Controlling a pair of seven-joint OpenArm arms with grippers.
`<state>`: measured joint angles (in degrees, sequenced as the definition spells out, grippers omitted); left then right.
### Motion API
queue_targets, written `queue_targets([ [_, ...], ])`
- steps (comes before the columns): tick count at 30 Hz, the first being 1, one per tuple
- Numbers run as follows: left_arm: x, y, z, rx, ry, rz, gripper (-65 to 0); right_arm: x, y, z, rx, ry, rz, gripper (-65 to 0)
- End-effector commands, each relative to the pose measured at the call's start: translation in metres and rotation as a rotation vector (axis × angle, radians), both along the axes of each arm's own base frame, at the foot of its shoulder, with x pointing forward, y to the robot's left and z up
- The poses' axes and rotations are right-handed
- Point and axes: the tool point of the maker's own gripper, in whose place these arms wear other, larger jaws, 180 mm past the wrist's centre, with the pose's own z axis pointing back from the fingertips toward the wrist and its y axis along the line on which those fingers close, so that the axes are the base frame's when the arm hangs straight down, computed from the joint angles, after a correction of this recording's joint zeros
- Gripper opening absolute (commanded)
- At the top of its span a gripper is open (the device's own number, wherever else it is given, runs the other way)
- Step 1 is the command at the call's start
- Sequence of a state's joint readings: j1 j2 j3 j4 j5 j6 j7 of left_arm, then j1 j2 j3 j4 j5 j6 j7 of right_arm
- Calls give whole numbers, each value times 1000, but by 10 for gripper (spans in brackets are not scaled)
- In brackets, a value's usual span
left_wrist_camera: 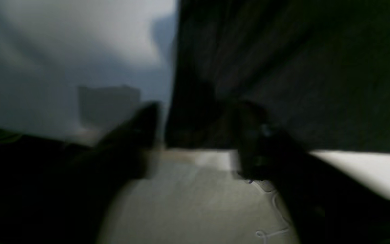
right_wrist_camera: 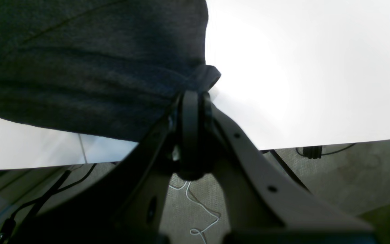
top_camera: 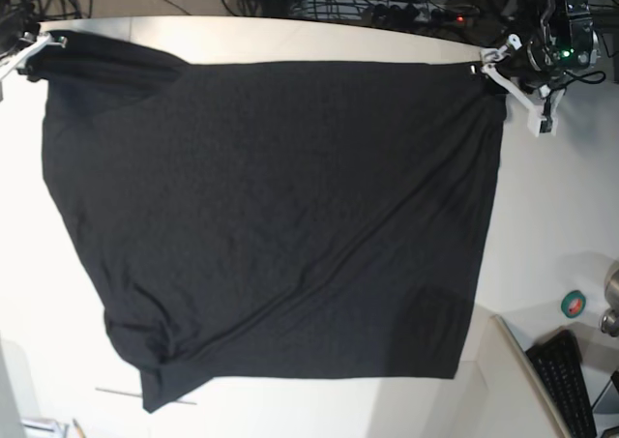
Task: Layout the t-shirt on the table in an organized manner, then fold the t-shirt properly
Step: 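Lower the shirt onto the table, both grippers holding its edge taut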
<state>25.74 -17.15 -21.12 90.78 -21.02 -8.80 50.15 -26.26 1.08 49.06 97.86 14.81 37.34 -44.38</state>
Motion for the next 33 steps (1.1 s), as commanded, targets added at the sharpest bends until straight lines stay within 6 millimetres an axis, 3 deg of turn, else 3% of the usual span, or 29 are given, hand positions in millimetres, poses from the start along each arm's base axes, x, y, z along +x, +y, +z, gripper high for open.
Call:
queue_targets([
  [1,6,12,9,25,-32,14,-130,4,-7,7,-21,-24,4,-650],
  [4,7,33,21,57,-66,75,-10,4,-6,7,-19,-24,4,-650],
  [9,0,42,46,17,-151,103,-13,4,-6,7,-19,-24,4,-650],
  [14,-25,33,20,-125,-108,76,-13,4,-6,7,-19,-24,4,-650],
  [18,-22,23,9,-178,-101,33,-15,4,-6,7,-19,-24,4,-650],
  [23,-19,11,0,-219,-105,31,-66,4,-6,7,-19,-24,4,-650],
  [29,-16,-16,-18,-282,-65,4,-71,3,-6,7,-19,-22,4,-650],
  [33,-22,-17,-25,-294,-45,17,-71,3,-7,7,-20,-21,2,-650],
])
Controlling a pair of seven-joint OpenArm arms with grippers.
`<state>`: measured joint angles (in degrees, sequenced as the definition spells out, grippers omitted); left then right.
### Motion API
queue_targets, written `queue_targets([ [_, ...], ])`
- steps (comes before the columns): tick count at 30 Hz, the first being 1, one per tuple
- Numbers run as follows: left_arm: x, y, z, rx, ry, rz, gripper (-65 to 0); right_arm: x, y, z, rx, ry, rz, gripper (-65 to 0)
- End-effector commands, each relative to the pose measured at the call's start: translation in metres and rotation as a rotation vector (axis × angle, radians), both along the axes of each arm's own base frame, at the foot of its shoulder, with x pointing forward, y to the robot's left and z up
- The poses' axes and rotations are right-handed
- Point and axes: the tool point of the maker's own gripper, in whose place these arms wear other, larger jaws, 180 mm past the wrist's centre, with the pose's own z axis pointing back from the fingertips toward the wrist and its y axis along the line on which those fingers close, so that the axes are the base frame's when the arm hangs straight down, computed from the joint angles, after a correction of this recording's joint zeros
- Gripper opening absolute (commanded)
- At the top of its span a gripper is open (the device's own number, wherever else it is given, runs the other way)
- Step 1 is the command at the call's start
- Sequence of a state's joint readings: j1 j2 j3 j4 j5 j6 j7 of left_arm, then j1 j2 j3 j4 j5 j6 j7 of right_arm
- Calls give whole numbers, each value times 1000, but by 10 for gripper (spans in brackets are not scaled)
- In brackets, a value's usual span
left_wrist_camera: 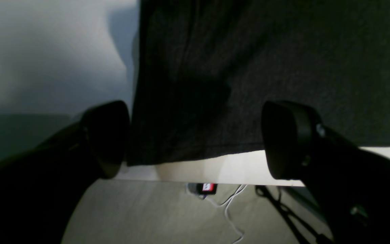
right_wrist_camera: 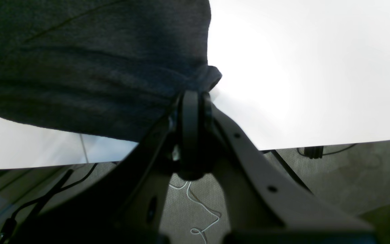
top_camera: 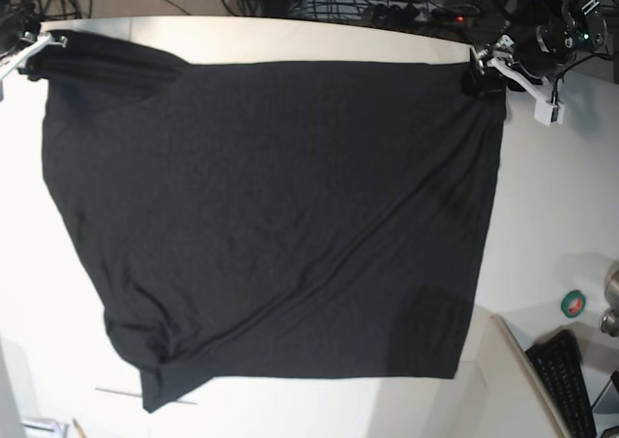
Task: Layout the t-shirt on the table in an organized manner, then fold the t-shirt properly
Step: 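Lower the shirt onto the table, both grippers holding its edge taut, then pull the held edge with both grippers toward the robot, straightening the shirt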
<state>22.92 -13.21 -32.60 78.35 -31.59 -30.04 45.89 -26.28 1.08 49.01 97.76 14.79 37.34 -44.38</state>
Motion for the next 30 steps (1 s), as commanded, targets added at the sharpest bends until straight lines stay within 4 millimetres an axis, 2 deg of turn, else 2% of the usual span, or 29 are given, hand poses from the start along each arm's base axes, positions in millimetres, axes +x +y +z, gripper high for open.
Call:
queue_targets([
  [1,-19,0,-9,5,86,-16,-72,3,-7,7,-21,-22,2,-650],
  [5,-22,-1,-11,2,95,-16,-77,3,-7,7,-22,-24,2,-650],
  [6,-23,-1,-11,2,96,-16,-100,3,-7,7,-22,-24,2,-650],
  [7,-24,-1,-11,1,97,-19,-148,4,-7,7,-22,-26,2,-650],
  [14,-23,0,-9,8,98,-23,-650,6,-7,9,-26,-33,5,-650],
  [17,-23,1,-9,11,98,-23,-650,3,-8,9,-27,-31,-2,-650],
  [19,-32,2,-10,14,113,-24,-650,3,-9,10,-28,-30,-2,-650],
  [23,-34,1,4,46,90,-57,-650,-11,-22,13,-41,-40,-86,-650],
  [26,-31,2,17,78,64,-65,-650,-12,-30,27,-66,-86,-98,-650],
  [30,-27,8,25,111,55,-23,-650,-12,-29,39,-91,-109,-110,-650],
])
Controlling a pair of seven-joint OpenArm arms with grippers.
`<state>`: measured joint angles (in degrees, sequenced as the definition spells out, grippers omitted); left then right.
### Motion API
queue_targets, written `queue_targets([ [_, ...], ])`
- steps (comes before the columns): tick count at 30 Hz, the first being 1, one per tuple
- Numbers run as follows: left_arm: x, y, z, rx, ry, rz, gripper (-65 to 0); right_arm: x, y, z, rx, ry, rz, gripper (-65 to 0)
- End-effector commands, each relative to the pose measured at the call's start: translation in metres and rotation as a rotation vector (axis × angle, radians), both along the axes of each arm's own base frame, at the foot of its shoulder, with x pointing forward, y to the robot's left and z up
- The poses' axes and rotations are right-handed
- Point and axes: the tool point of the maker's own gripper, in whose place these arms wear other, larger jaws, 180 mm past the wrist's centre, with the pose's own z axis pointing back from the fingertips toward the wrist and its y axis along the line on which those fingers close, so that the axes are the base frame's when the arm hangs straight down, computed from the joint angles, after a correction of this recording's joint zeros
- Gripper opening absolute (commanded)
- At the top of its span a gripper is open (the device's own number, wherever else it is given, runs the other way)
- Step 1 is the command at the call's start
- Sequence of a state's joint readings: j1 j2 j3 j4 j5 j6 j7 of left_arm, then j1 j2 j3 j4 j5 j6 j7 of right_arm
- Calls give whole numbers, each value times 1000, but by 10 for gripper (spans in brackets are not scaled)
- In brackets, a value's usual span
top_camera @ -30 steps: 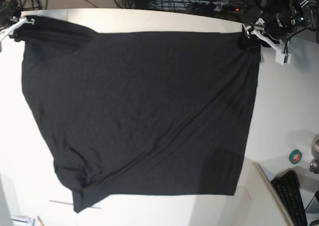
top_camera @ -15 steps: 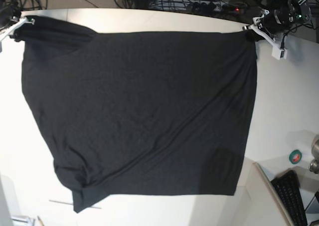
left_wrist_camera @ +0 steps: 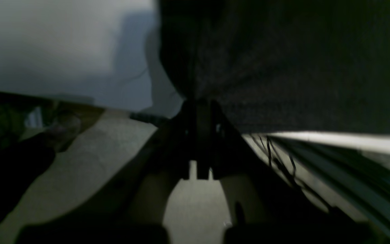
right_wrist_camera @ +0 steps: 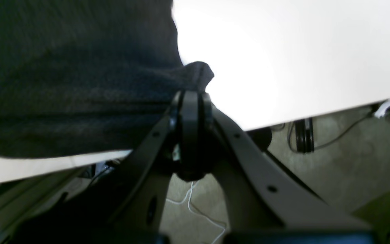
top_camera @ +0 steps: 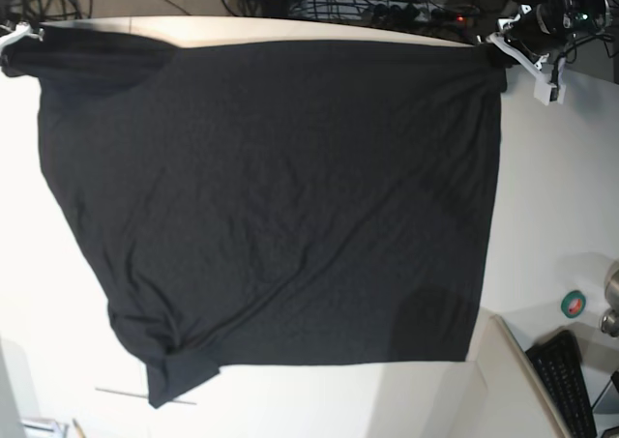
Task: Layout the t-shirt on the table in an organized manner, then fold the t-shirt properly
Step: 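Pull the held edge with both grippers toward the robot, straightening the shirt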
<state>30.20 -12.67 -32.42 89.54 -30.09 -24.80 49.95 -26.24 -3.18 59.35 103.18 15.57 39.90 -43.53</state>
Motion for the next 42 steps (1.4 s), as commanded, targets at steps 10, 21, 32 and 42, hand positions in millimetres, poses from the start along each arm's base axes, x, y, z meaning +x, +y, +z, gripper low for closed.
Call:
queue_targets([
  [10,6,-1,30,53,-51,-65,-650,4,2,22,-50,-27,18,-650],
  [21,50,-5,44,56,-52,-102,-650,81,2,48,-78,-179,98,-650],
  [32,100,24,50,208,-34,-96,-650,187,50,75,-73,-270,303,-650],
  [42,126,15,32,177,-1,-118,-650,257,82,58,-21,-233,396,-650],
])
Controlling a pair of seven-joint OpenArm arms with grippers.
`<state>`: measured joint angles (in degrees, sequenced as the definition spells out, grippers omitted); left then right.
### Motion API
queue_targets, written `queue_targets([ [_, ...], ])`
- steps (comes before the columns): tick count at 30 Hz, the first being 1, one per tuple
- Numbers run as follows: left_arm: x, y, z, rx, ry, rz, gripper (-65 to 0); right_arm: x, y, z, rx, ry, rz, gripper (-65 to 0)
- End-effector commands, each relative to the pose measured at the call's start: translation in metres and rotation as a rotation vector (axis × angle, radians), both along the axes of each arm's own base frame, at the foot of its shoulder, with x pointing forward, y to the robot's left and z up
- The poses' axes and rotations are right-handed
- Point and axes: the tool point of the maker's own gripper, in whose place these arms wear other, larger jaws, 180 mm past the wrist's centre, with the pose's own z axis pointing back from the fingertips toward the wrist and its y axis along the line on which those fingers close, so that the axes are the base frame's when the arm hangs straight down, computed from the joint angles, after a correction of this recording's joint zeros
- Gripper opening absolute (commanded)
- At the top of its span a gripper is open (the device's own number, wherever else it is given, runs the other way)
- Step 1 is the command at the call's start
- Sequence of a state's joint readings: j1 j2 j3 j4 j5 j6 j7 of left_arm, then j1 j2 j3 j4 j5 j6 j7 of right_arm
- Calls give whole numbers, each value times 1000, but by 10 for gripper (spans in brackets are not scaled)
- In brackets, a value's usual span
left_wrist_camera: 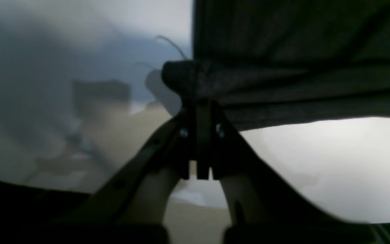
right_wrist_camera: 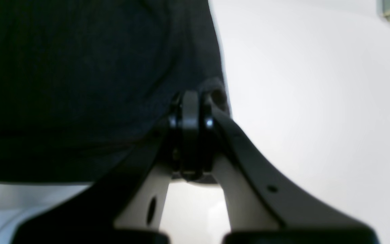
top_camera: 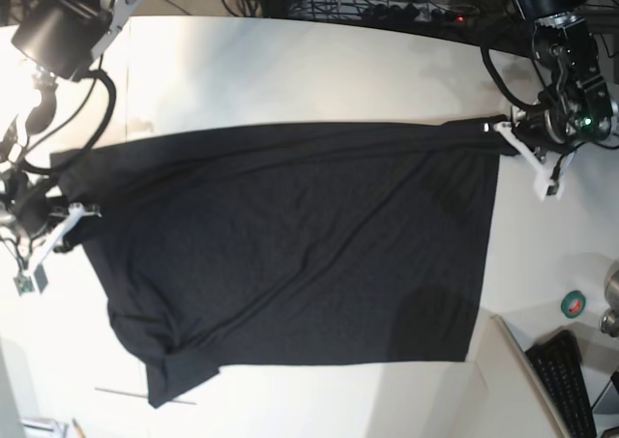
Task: Layout the t-shirt on the table in an organized manner, then fold the t-shirt properly
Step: 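Pull the held edge with both grippers toward the robot, straightening the shirt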
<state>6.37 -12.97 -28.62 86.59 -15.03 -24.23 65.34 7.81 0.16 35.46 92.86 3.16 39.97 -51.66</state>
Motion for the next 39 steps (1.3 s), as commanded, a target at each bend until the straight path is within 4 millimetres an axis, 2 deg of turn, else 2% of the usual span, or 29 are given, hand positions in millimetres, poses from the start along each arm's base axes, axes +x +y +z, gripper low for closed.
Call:
queue_targets([
  [1,15,-2,9,1,-43,-22,-650,17,-3,20,-4,-82,3,-650],
  [5,29,-11,6,-19,-41,-45,-650,36,9,21,30,-101,32,-650],
  [12,50,-9,8,-46,-61,-18,-650,57,20,25,72,-142,55,-650],
  [15,60,-9,7,-66,-64,-6,-650,65,14,26,98,-168,-17,-650],
  [21,79,-11,11,-93,-82,7,-650,72,9,24,113,-192,-28,-650],
  [33,88,-13,14,-100,-122,11,-650,84,5,41,127,-316,-48,-650],
  [39,86,-8,-5,-127,-117,113,-650,85,2,39,129,-313,-77,-650],
])
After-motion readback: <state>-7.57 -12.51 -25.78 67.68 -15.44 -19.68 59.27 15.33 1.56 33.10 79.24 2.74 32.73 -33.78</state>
